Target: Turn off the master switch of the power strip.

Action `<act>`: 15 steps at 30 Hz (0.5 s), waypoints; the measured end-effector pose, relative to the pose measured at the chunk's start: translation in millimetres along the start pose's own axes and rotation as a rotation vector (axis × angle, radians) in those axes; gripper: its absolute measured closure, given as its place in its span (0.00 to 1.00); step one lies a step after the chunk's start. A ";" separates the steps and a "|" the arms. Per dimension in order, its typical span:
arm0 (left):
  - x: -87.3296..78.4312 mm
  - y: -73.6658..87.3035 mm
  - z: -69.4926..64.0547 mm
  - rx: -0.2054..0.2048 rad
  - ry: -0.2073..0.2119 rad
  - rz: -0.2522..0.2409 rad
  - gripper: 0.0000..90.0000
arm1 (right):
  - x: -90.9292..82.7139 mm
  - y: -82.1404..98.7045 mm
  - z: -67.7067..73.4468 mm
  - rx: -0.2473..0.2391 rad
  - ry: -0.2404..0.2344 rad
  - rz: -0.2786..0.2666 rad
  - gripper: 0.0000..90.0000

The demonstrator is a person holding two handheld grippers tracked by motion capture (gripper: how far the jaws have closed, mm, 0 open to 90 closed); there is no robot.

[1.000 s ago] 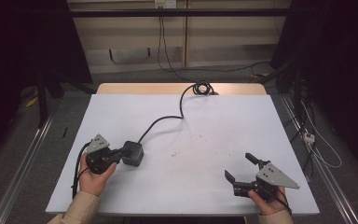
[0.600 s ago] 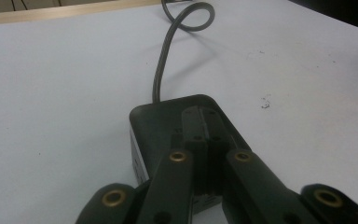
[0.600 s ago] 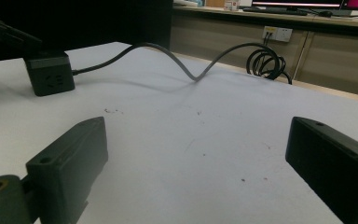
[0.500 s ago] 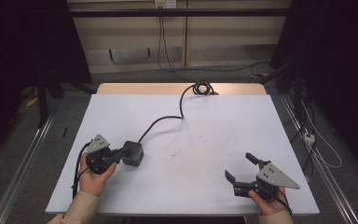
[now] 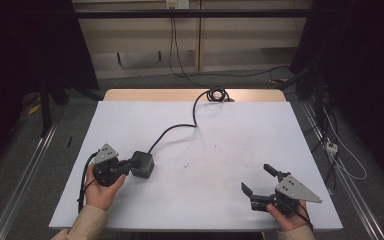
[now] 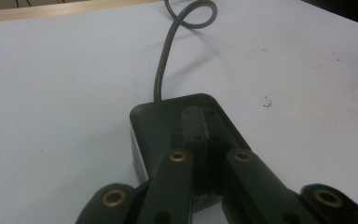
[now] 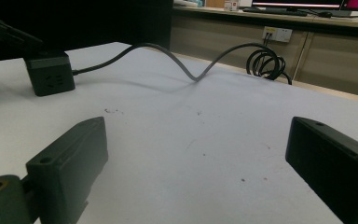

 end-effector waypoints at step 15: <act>0.5 0.3 -0.9 -0.021 -0.003 0.002 1.00 | -0.5 0.0 -0.1 0.000 -0.001 -0.002 0.06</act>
Point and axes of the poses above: each handheld gripper's, and its own axes: x roughly forward along the jaws, y roughly out of its underside, z roughly to its left, the point moved 7 cm from there along x, roughly forward along the jaws, and after that the axes turned 10 degrees about z, right-handed, at the moved point
